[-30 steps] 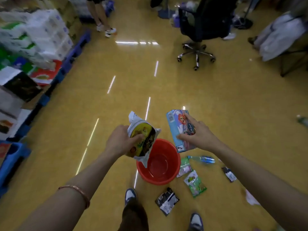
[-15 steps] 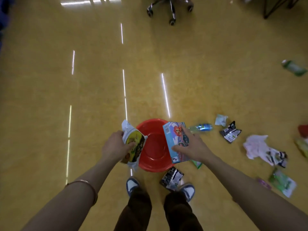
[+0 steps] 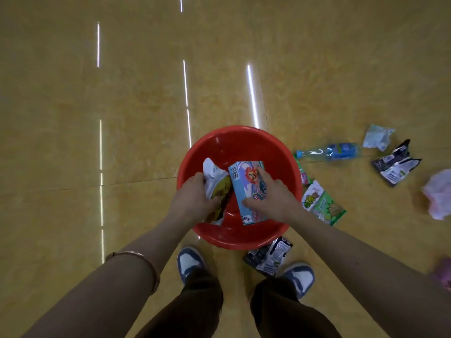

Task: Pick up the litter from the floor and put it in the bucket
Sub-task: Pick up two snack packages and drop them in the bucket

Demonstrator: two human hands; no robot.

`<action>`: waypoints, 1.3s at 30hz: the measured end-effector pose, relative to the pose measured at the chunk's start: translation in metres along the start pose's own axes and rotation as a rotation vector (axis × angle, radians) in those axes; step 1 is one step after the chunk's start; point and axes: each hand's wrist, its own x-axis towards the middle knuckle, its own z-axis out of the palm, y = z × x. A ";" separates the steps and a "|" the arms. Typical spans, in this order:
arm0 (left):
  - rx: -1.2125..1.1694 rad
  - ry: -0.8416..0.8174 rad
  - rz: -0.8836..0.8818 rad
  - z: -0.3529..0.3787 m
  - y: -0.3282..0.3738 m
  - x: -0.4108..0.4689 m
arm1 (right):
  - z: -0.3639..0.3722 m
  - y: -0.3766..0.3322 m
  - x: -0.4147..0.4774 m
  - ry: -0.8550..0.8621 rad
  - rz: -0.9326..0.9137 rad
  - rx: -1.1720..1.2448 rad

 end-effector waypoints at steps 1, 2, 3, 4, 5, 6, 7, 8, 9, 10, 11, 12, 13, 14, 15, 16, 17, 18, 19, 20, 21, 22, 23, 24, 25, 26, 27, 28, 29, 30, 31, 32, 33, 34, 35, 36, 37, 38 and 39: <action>0.027 -0.013 0.003 0.011 -0.003 0.009 | 0.009 0.005 0.011 -0.001 0.026 -0.028; 0.066 -0.023 0.005 0.020 -0.005 0.019 | 0.016 0.010 0.021 -0.007 0.049 -0.058; 0.114 -0.031 0.007 0.029 -0.007 0.029 | 0.024 0.013 0.031 -0.021 0.072 -0.087; 0.158 -0.036 0.009 0.037 -0.008 0.038 | 0.031 0.017 0.042 -0.036 0.090 -0.110; 0.195 -0.032 0.016 0.044 -0.008 0.047 | 0.037 0.020 0.051 -0.048 0.104 -0.129; 0.230 -0.025 0.030 0.052 -0.007 0.056 | 0.041 0.023 0.062 -0.053 0.121 -0.141; 0.264 -0.019 0.044 0.060 -0.007 0.065 | 0.046 0.026 0.072 -0.056 0.142 -0.153; 0.295 -0.015 0.060 0.067 -0.008 0.073 | 0.050 0.028 0.081 -0.053 0.161 -0.164; 0.319 -0.008 0.083 0.074 -0.009 0.081 | 0.054 0.030 0.091 -0.047 0.174 -0.179; 0.340 -0.002 0.109 0.081 -0.011 0.088 | 0.059 0.031 0.100 -0.037 0.181 -0.196; 0.360 0.001 0.134 0.087 -0.014 0.095 | 0.064 0.032 0.109 -0.022 0.187 -0.212; 0.377 0.005 0.158 0.093 -0.015 0.103 | 0.068 0.033 0.118 -0.004 0.190 -0.224; 0.390 0.004 0.174 0.098 -0.017 0.110 | 0.073 0.035 0.127 0.009 0.193 -0.237; 0.402 -0.004 0.178 0.103 -0.019 0.116 | 0.077 0.036 0.134 0.018 0.192 -0.251; 0.416 -0.011 0.173 0.109 -0.020 0.122 | 0.082 0.037 0.141 0.024 0.194 -0.261; 0.431 -0.017 0.168 0.114 -0.022 0.128 | 0.086 0.038 0.148 0.027 0.197 -0.267; 0.448 -0.031 0.157 0.120 -0.023 0.132 | 0.091 0.040 0.154 0.023 0.206 -0.273; 0.466 -0.048 0.142 0.124 -0.024 0.136 | 0.095 0.041 0.160 0.025 0.213 -0.276; 0.489 -0.061 0.126 0.127 -0.024 0.141 | 0.099 0.043 0.165 0.030 0.215 -0.272; 0.517 -0.071 0.105 0.128 -0.024 0.145 | 0.103 0.045 0.170 0.027 0.208 -0.268; 0.549 -0.083 0.079 0.129 -0.023 0.148 | 0.106 0.048 0.172 0.009 0.195 -0.268; 0.586 -0.091 0.056 0.130 -0.023 0.151 | 0.108 0.050 0.173 -0.016 0.175 -0.266; 0.631 -0.096 0.039 0.130 -0.022 0.152 | 0.110 0.052 0.174 -0.044 0.154 -0.266; 0.678 -0.103 0.028 0.131 -0.023 0.151 | 0.109 0.053 0.173 -0.069 0.137 -0.269; 0.725 -0.113 0.021 0.131 -0.022 0.149 | 0.107 0.054 0.171 -0.087 0.126 -0.270; 0.777 -0.116 0.018 0.129 -0.021 0.145 | 0.104 0.055 0.168 -0.097 0.120 -0.269; 0.842 -0.119 0.025 0.128 -0.020 0.140 | 0.100 0.054 0.163 -0.106 0.117 -0.263; 0.932 -0.107 0.055 0.125 -0.019 0.132 | 0.096 0.053 0.156 -0.113 0.111 -0.256; 1.046 -0.079 0.112 0.120 -0.017 0.125 | 0.090 0.050 0.148 -0.114 0.098 -0.246; 1.160 -0.057 0.180 0.115 -0.013 0.118 | 0.084 0.047 0.138 -0.110 0.076 -0.239; 1.237 -0.046 0.240 0.110 -0.010 0.111 | 0.078 0.043 0.128 -0.105 0.053 -0.231; 1.265 -0.047 0.279 0.105 -0.006 0.104 | 0.071 0.039 0.117 -0.099 0.034 -0.223; 1.259 -0.058 0.292 0.098 -0.002 0.096 | 0.064 0.034 0.106 -0.093 0.019 -0.218; 1.224 -0.070 0.288 0.091 0.002 0.089 | 0.057 0.030 0.096 -0.080 0.003 -0.215; 1.160 -0.080 0.283 0.082 0.006 0.081 | 0.050 0.024 0.085 -0.066 -0.016 -0.212; 1.081 -0.078 0.286 0.072 0.012 0.073 | 0.042 0.019 0.075 -0.049 -0.035 -0.207; 1.009 -0.063 0.300 0.061 0.017 0.066 | 0.034 0.014 0.066 -0.031 -0.049 -0.202; 0.950 -0.041 0.315 0.049 0.024 0.057 | 0.025 0.008 0.056 -0.014 -0.059 -0.196; 0.902 -0.026 0.326 0.036 0.031 0.049 | 0.016 0.002 0.046 -0.001 -0.064 -0.188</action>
